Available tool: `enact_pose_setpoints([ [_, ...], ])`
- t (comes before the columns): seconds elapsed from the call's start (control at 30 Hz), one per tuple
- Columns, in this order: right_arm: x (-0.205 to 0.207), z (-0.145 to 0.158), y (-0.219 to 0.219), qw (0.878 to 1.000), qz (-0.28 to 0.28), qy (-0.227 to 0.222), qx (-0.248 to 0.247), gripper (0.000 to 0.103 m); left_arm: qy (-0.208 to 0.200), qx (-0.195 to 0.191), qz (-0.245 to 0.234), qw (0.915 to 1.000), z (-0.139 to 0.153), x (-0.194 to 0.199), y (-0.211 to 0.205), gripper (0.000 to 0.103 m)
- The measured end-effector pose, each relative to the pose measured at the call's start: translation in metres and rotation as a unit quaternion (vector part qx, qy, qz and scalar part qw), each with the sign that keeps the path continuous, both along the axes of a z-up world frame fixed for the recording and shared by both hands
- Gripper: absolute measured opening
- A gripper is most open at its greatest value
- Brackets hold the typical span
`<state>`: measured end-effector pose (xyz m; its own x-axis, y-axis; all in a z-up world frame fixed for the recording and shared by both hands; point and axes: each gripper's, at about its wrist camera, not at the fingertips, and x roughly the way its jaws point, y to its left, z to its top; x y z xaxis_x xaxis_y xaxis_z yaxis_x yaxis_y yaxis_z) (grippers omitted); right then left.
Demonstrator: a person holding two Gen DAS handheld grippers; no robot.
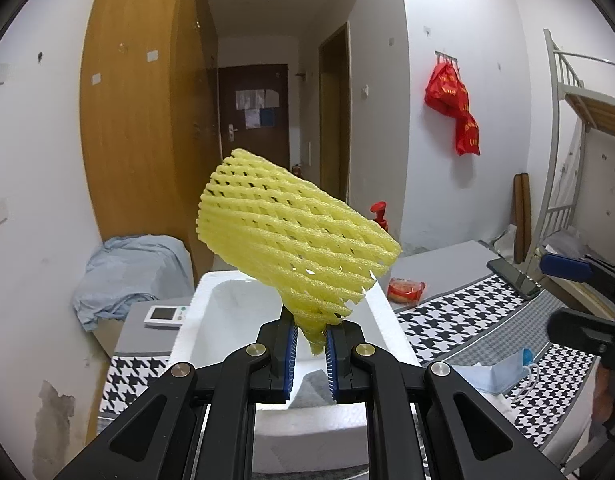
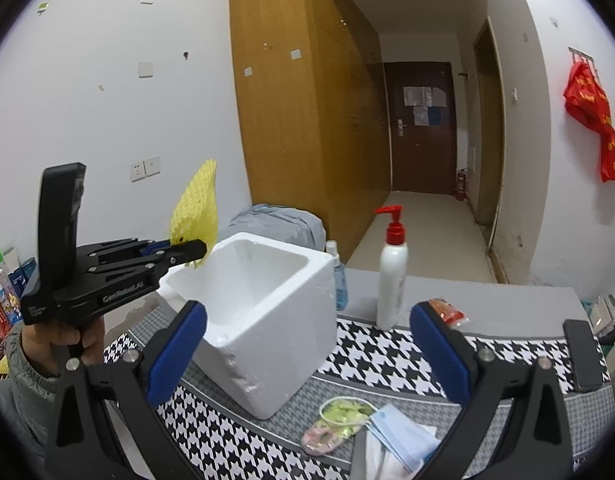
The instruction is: Organize soft objects
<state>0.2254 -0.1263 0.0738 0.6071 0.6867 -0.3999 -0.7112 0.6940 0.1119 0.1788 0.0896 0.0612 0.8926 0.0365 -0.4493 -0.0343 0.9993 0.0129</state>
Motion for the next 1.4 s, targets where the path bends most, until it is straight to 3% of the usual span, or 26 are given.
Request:
enact_pose_setpoints([
  [0.37,0.005,-0.009,-0.017,1.000,-0.020,0.015,0.006,0.103,0.022,0.002,0.000,0.9998,-0.007,0.023,-0.003,0.013],
  [0.47,0.006,-0.011,-0.021,0.999,-0.024,0.019,0.009,0.103,0.027,0.002,0.007,0.9996,-0.010,0.029,0.000,0.021],
  [0.5,0.006,-0.011,-0.021,0.999,-0.026,0.019,0.009,0.103,0.028,0.002,0.010,0.9996,-0.010,0.031,-0.001,0.033],
  [0.53,0.006,-0.012,-0.022,0.999,-0.028,0.020,0.008,0.103,0.028,0.000,0.016,0.9995,-0.011,0.031,0.001,0.052],
  [0.6,0.006,-0.012,-0.023,0.999,-0.028,0.021,0.010,0.103,0.018,-0.003,0.027,0.9995,-0.011,0.029,0.004,0.076],
  [0.83,0.006,-0.014,-0.025,0.999,-0.031,0.024,0.013,0.103,-0.001,-0.006,0.047,0.9989,-0.007,0.020,0.007,0.098],
  [0.9,0.006,-0.014,-0.026,0.999,-0.032,0.024,0.012,0.103,-0.009,-0.003,0.048,0.9988,-0.004,0.016,0.005,0.102],
  [1.4,-0.007,-0.007,-0.032,0.999,-0.040,0.007,0.007,0.103,-0.032,-0.004,0.032,0.9990,0.016,-0.014,-0.007,0.102],
])
